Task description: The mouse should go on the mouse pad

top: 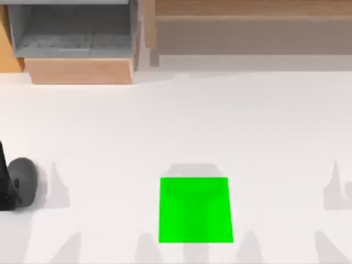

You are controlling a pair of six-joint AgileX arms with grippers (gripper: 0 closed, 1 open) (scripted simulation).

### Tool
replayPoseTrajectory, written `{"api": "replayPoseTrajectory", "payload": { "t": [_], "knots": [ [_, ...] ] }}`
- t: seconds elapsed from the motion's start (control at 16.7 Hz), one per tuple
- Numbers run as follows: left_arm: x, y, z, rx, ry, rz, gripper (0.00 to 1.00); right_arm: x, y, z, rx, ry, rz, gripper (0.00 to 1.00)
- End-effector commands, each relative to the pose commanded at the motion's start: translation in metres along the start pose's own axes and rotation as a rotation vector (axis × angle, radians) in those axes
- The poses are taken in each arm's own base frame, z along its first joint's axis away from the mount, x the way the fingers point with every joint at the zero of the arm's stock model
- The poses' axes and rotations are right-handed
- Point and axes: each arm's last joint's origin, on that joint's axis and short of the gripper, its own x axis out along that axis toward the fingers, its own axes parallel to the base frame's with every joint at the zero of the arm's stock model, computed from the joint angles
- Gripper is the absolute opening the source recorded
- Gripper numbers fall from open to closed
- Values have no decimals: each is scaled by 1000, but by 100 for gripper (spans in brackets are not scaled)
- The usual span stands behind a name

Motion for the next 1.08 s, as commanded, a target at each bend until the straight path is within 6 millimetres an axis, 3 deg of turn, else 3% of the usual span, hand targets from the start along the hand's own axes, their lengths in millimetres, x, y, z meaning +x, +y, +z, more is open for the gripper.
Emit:
{"api": "replayPoseTrajectory", "payload": {
  "t": [0.24, 0.6, 0.84, 1.08],
  "knots": [
    [0, 0, 6, -4, 26, 2, 100, 0, 0, 0, 0, 0, 0, 100],
    [17, 0, 49, -42, 331, 4, 100, 0, 0, 0, 0, 0, 0, 100],
    [60, 0, 66, -75, 719, 18, 100, 0, 0, 0, 0, 0, 0, 100],
    [117, -1, 59, -101, 1125, 52, 100, 0, 0, 0, 0, 0, 0, 100]
  ]
}}
